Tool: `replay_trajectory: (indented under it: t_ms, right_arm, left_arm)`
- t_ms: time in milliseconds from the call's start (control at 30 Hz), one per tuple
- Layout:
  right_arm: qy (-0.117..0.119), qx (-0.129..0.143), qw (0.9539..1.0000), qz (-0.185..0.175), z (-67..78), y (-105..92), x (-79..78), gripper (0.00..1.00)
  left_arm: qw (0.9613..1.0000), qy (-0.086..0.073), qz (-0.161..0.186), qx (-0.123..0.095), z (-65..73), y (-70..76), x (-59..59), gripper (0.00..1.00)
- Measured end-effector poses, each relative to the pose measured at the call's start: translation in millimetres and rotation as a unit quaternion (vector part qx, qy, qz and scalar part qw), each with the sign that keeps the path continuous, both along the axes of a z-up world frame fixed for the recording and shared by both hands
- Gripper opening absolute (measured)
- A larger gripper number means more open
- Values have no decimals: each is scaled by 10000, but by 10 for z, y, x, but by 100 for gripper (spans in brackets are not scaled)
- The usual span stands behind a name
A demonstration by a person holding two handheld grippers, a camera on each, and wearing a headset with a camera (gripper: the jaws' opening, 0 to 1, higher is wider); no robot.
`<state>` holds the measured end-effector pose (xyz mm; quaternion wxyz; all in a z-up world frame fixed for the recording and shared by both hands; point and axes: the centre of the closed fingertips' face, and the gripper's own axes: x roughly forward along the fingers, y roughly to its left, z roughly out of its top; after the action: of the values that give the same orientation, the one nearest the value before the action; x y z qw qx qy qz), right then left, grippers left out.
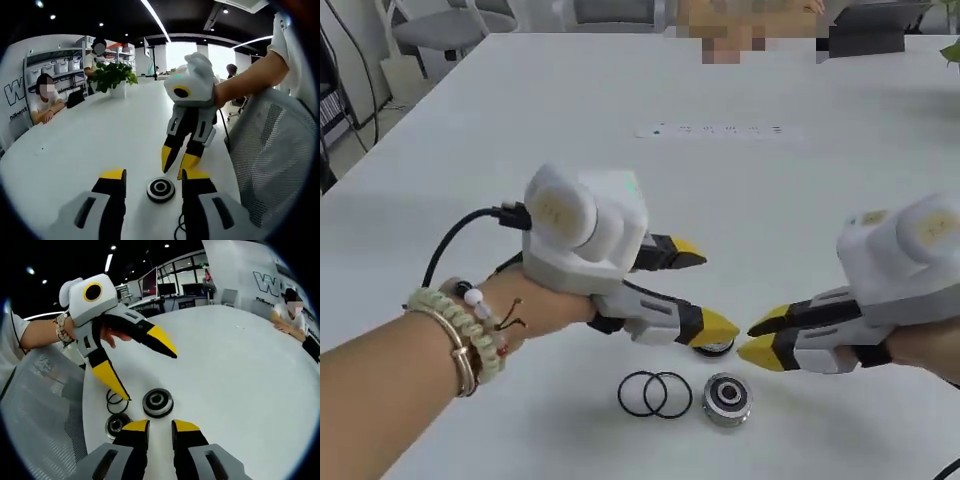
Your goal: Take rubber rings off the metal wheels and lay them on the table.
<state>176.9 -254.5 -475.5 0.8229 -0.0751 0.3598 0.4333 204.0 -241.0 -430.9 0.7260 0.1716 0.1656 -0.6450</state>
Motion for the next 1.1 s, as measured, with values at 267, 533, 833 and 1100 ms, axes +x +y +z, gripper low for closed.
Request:
replay_trajectory:
  t_ms: [267, 533, 833, 1100]
  right_arm:
    - [-25, -69, 9999, 93, -35, 32, 6, 16]
    - [-45, -54, 10000, 58, -34, 35, 26, 16]
    - [-70, -41, 9999, 75, -34, 56, 31, 16]
    - [-229, -31, 9997, 29, -22, 109, 62, 22]
  left_arm:
    - [9999, 63, -36, 127, -181, 1, -75, 25]
    - [9996, 11, -50, 290, -264, -33, -113, 15]
    - [9993, 91, 153, 322, -303, -17, -85, 9]
    - [9993, 142, 209, 275, -313, -15, -81, 8]
